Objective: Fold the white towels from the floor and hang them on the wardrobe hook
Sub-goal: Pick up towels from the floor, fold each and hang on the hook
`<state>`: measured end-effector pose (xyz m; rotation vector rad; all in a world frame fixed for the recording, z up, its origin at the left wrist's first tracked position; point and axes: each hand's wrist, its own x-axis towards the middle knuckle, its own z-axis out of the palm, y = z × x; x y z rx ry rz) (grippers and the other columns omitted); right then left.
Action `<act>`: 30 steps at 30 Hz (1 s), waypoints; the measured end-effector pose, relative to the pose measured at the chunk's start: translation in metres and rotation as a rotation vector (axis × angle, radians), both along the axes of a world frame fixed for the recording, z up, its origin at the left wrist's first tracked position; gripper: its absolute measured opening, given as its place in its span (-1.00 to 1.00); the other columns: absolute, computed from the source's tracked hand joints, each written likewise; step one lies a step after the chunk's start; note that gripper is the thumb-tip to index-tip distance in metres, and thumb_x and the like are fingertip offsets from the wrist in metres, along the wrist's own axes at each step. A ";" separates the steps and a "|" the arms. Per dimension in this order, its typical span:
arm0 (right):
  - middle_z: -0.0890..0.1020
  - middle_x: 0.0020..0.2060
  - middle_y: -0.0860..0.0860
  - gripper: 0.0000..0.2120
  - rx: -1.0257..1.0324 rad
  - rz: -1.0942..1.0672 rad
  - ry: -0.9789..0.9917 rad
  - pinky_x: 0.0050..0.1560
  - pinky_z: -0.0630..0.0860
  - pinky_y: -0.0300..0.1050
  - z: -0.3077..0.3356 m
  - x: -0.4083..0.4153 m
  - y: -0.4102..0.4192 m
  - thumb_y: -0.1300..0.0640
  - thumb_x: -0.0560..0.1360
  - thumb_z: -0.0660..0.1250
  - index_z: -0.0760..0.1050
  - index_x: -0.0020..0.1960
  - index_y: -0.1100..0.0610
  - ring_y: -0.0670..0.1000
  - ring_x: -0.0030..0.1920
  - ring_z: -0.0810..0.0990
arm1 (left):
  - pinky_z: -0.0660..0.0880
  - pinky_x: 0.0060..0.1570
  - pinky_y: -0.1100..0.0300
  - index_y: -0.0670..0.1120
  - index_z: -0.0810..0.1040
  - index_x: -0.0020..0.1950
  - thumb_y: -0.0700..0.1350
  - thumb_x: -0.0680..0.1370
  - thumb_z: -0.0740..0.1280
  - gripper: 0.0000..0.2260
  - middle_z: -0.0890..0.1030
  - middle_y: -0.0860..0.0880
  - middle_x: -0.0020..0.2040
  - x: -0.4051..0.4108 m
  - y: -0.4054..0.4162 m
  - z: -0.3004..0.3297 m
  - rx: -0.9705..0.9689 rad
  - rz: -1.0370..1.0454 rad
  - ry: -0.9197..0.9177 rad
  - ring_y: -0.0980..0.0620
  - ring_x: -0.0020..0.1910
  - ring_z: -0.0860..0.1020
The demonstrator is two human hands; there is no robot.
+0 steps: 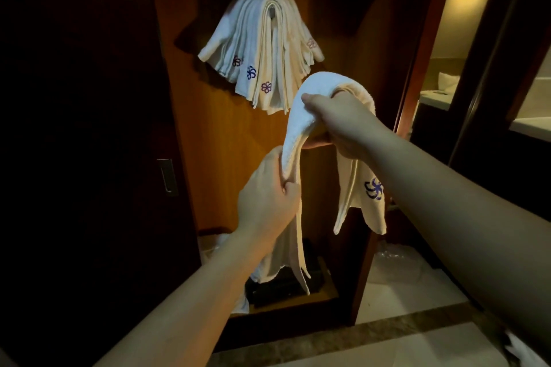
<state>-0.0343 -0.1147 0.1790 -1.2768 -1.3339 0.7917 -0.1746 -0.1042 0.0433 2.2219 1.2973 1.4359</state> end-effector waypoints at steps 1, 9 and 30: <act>0.60 0.05 0.17 -0.83 0.002 -0.002 0.006 -0.27 0.66 -0.07 0.000 -0.001 0.000 0.03 0.63 0.29 0.41 0.10 0.12 0.12 -0.06 0.70 | 0.62 -0.21 0.22 0.03 0.22 0.52 -0.07 0.57 0.32 -0.46 0.54 0.04 0.29 0.001 0.003 -0.002 -0.008 0.027 0.002 0.10 0.03 0.61; 0.52 0.10 0.13 -0.80 0.105 -0.119 0.275 -0.31 0.66 -0.01 0.016 0.020 0.008 0.11 0.63 0.30 0.31 0.16 0.11 0.15 0.04 0.62 | 0.44 -0.42 0.27 0.08 0.53 0.14 -0.14 0.59 0.33 -0.84 0.56 0.11 -0.19 -0.026 0.050 -0.069 -0.314 0.203 0.058 0.17 -0.28 0.55; 0.56 0.06 0.27 -0.72 0.156 -0.138 0.856 -0.38 0.63 -0.04 -0.003 0.087 0.049 0.30 0.59 0.26 0.32 0.27 0.29 0.21 -0.06 0.68 | 0.64 -0.01 -0.04 -0.03 0.61 0.22 -0.17 0.44 0.48 -0.65 0.68 -0.13 0.14 -0.116 0.060 -0.057 -0.629 -0.415 -0.775 -0.16 0.17 0.63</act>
